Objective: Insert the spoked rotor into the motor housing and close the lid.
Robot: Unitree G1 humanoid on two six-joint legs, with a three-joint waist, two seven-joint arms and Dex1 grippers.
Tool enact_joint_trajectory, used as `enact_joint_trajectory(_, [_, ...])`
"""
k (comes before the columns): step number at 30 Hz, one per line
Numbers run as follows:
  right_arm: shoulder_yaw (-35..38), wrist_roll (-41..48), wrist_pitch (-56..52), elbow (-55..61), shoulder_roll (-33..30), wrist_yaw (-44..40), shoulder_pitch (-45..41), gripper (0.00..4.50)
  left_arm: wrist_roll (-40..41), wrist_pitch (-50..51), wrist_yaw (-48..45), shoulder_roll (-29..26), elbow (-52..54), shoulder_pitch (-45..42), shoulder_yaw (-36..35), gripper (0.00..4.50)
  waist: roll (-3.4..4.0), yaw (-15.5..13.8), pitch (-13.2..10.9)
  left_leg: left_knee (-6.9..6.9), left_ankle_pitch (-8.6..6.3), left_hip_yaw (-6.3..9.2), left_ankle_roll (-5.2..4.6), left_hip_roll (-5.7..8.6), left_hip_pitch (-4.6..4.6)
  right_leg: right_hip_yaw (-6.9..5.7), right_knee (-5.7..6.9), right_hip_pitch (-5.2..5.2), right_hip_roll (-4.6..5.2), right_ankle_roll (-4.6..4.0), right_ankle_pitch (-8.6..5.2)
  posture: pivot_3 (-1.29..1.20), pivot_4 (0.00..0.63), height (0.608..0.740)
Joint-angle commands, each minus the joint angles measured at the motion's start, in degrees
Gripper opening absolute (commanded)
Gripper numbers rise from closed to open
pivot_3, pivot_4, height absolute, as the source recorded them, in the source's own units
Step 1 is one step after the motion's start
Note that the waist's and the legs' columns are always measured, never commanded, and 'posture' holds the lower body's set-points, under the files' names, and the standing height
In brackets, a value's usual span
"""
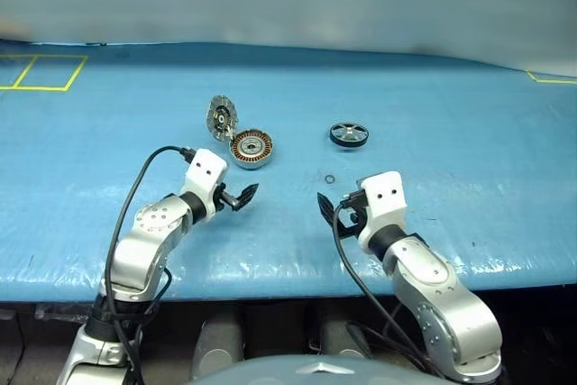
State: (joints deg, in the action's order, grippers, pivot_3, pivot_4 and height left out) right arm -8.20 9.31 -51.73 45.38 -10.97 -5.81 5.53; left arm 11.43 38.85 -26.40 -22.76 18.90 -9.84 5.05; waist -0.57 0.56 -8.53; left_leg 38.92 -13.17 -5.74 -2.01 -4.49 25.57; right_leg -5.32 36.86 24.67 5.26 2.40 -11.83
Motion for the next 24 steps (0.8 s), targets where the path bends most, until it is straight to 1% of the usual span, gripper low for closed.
enact_joint_trajectory(1, [-0.1, -0.3, 0.9, 0.8, 0.2, 0.4, -0.6, 4.48, 0.5, 0.3, -0.4, -0.3, 1.5, -0.7, -0.1, 4.50, 0.00, 0.0, 0.0, 0.00, 0.00, 0.00, 0.00, 0.00, 0.00, 0.00, 0.00, 0.00, 0.00, 0.00, 0.00, 0.00, 0.150, 0.740])
enact_joint_trajectory(4, [-0.1, -0.4, 0.9, 0.7, 0.3, 0.4, -0.8, 4.48, 0.6, 1.1, -0.5, -0.3, 1.4, -1.1, -0.1, 4.50, 0.00, 0.0, 0.0, 0.00, 0.00, 0.00, 0.00, 0.00, 0.00, 0.00, 0.00, 0.00, 0.00, 0.00, 0.00, 0.00, 0.150, 0.740])
enact_joint_trajectory(6, [0.0, -0.4, 0.9, 0.5, 0.5, 0.6, -1.1, 4.48, 0.6, 2.1, -1.5, -1.1, 1.4, -2.9, 0.6, 4.50, 0.00, -0.1, 0.0, 0.00, 0.00, 0.00, 0.00, 0.00, 0.00, 0.00, 0.01, 0.00, 0.00, 0.00, 0.00, 0.00, 0.150, 0.740])
enact_joint_trajectory(9, [0.0, -0.4, 0.9, -0.1, 0.8, 0.7, -1.9, 4.48, 0.6, 3.1, -5.6, -3.6, 0.4, -8.5, 2.8, 4.50, 0.00, -0.2, 0.0, 0.03, 0.01, 0.03, 0.01, 0.00, 0.00, -0.03, 0.01, -0.01, 0.00, 0.00, 0.00, 0.00, 0.150, 0.740])
enact_joint_trajectory(13, [-0.3, -0.3, 1.2, -1.4, 1.0, 0.6, -3.1, 4.48, -2.5, -0.3, -13.0, -8.5, -4.5, -18.8, 8.6, 4.50, 0.01, -0.3, 0.0, 0.05, 0.01, 0.03, 0.02, 0.02, -0.01, -0.02, 0.02, -0.02, 0.00, 0.01, 0.00, 0.00, 0.150, 0.740])
enact_joint_trajectory(18, [-0.8, -0.3, 2.1, -3.0, 1.3, 0.4, -4.7, 4.48, -8.3, -7.1, -24.3, -11.6, -18.9, -34.2, 17.6, 4.50, 0.02, -0.4, 0.0, 0.01, 0.02, -0.03, 0.01, 0.04, 0.10, 0.05, 0.02, -0.10, -0.07, 0.00, 0.01, 0.00, 0.150, 0.740])
enact_joint_trajectory(20, [-0.8, -0.4, 2.5, -3.4, 1.4, 0.5, -4.9, 4.48, -11.7, -11.0, -30.5, -11.3, -27.7, -41.3, 22.5, 4.50, 0.02, -0.4, 0.0, 0.00, 0.02, -0.07, 0.00, 0.04, 0.13, 0.10, 0.05, -0.09, -0.10, 0.00, 0.00, 0.00, 0.150, 0.740])
enact_joint_trajectory(24, [-1.0, -0.6, 3.1, -3.6, 1.6, 0.7, -4.8, 4.48, -15.3, -16.2, -39.4, -9.1, -40.4, -49.7, 27.6, 4.50, 0.01, -0.2, 0.0, -0.04, 0.01, -0.11, -0.01, 0.04, 0.18, 0.17, 0.05, -0.05, -0.14, 0.05, -0.04, 0.00, 0.150, 0.740])
